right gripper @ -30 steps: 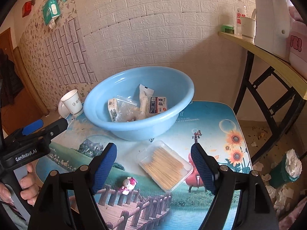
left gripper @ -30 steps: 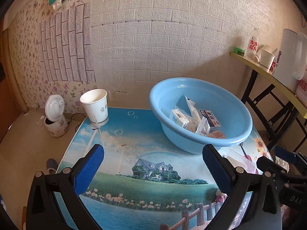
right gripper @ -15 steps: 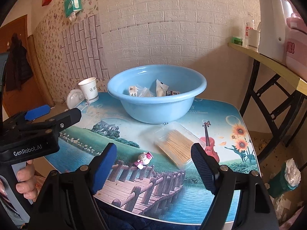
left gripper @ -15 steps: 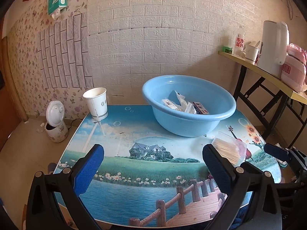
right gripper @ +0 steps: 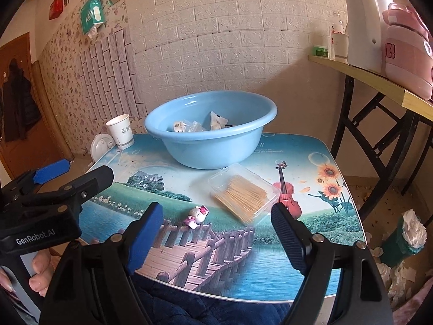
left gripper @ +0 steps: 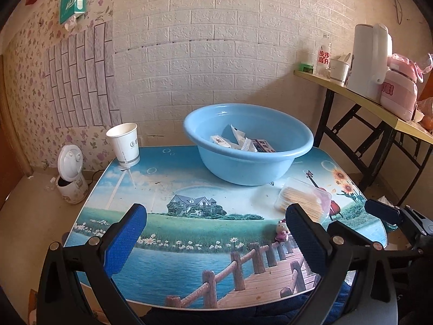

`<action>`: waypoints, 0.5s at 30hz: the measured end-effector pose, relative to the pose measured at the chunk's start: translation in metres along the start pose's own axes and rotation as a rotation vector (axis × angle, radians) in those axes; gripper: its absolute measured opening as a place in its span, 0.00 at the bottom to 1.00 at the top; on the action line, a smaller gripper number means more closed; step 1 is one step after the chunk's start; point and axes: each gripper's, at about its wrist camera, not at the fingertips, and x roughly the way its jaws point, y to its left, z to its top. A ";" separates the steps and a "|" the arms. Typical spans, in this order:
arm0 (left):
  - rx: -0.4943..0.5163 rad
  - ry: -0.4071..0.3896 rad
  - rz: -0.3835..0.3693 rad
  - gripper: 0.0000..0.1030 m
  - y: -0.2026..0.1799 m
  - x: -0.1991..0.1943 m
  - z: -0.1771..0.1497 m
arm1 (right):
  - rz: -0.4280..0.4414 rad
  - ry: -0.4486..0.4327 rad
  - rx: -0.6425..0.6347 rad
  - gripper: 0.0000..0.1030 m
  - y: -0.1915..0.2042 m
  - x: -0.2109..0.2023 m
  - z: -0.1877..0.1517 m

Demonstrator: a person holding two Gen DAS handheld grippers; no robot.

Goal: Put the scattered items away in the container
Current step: 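Withdraw both tools from the basin back over the table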

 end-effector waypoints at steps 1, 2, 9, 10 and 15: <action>-0.004 0.003 0.003 1.00 0.000 0.001 -0.001 | -0.001 -0.002 0.003 0.89 -0.001 -0.001 0.000; -0.009 0.007 0.004 1.00 0.001 0.001 -0.001 | -0.004 -0.007 0.005 0.90 -0.001 -0.002 -0.001; -0.006 0.036 0.018 1.00 0.001 0.008 -0.007 | -0.007 -0.006 0.012 0.90 -0.002 -0.005 0.000; -0.005 0.039 0.010 1.00 0.001 0.008 -0.007 | -0.006 -0.004 0.013 0.90 -0.002 -0.004 0.000; 0.002 0.041 -0.001 1.00 -0.001 0.008 -0.008 | 0.007 0.001 0.014 0.90 -0.003 -0.004 0.000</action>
